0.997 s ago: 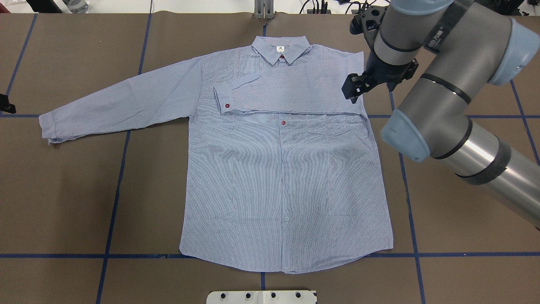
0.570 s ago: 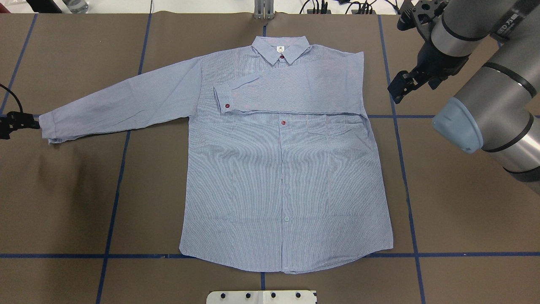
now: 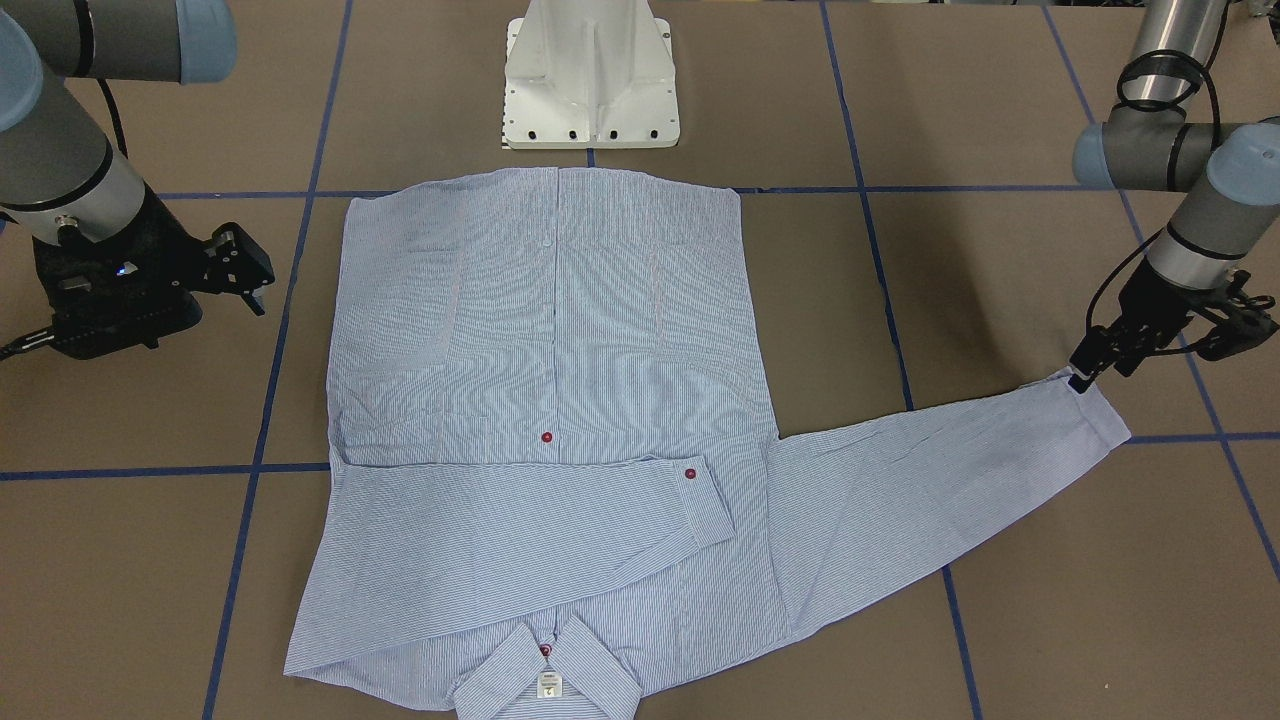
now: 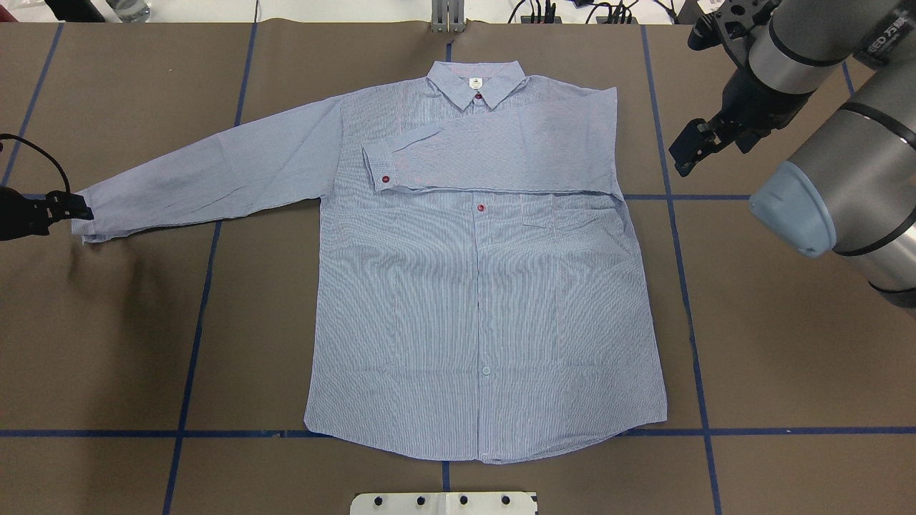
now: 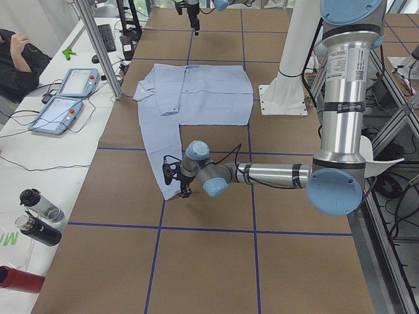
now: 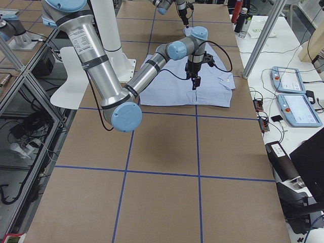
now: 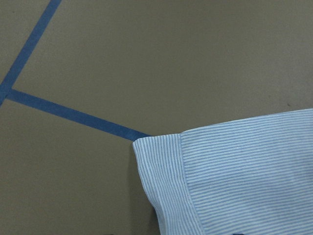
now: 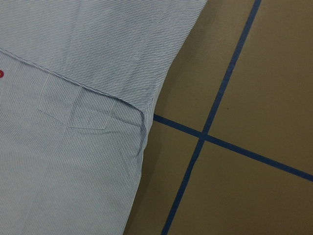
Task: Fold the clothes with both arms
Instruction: 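Lower the left gripper onto the cuff of the sleeve nearest it and grasp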
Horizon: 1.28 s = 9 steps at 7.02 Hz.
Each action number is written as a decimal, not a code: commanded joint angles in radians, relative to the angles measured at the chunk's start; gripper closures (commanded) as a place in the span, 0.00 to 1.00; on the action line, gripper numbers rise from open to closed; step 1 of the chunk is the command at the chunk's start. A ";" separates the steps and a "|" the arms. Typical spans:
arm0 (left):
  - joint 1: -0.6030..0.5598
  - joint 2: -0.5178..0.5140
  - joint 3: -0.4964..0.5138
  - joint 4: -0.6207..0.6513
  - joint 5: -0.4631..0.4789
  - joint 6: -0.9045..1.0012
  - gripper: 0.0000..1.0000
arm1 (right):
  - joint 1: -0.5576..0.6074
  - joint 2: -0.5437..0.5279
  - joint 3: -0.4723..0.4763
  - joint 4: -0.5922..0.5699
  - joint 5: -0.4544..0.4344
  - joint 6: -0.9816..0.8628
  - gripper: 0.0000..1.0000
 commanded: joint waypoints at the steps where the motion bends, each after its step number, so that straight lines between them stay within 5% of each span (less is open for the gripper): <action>1: 0.003 -0.008 0.008 0.000 -0.001 0.000 0.29 | 0.002 0.001 0.000 0.000 0.000 0.001 0.00; 9: 0.015 -0.018 0.022 0.006 0.024 -0.003 0.48 | 0.001 0.004 -0.003 0.000 -0.003 0.012 0.00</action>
